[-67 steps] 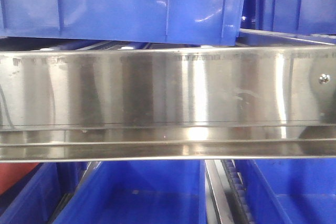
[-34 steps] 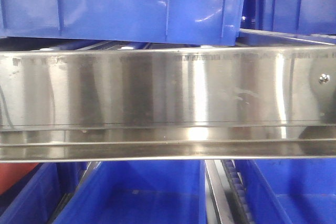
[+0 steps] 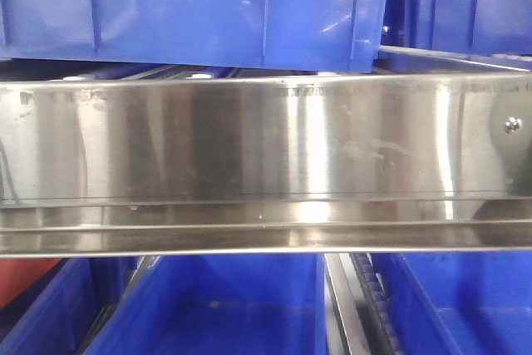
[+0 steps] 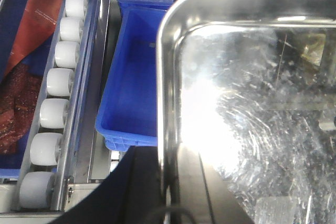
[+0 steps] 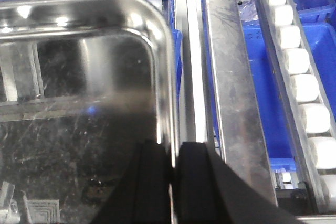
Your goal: Stack silver trays without gaps
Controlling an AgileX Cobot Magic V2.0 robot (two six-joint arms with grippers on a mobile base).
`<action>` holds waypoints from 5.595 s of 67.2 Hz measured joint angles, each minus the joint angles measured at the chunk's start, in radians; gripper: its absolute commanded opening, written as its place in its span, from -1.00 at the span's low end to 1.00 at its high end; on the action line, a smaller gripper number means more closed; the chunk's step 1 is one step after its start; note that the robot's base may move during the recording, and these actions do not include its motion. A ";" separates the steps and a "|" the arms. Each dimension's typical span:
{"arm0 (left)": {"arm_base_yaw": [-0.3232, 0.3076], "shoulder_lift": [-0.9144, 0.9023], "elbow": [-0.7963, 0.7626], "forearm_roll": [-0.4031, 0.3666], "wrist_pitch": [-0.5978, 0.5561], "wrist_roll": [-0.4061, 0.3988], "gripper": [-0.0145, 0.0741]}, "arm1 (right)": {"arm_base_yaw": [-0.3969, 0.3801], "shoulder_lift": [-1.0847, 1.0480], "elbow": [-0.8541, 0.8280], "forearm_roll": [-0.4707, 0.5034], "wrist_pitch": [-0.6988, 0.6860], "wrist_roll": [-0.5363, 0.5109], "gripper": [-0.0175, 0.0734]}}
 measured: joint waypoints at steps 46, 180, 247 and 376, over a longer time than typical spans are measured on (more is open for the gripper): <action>-0.005 0.000 0.000 0.063 -0.018 0.002 -0.71 | 0.000 0.000 0.000 0.000 0.000 0.000 -0.65; -0.017 0.008 0.000 0.374 -0.076 0.019 -0.71 | 0.005 0.000 0.000 0.000 -0.059 0.017 -0.65; -0.017 0.008 0.000 0.374 -0.073 0.019 -0.71 | 0.006 0.000 0.000 0.000 -0.060 0.017 -0.65; -0.017 0.008 0.001 0.379 -0.074 0.019 -0.71 | 0.006 0.000 0.000 0.000 -0.064 0.017 -0.65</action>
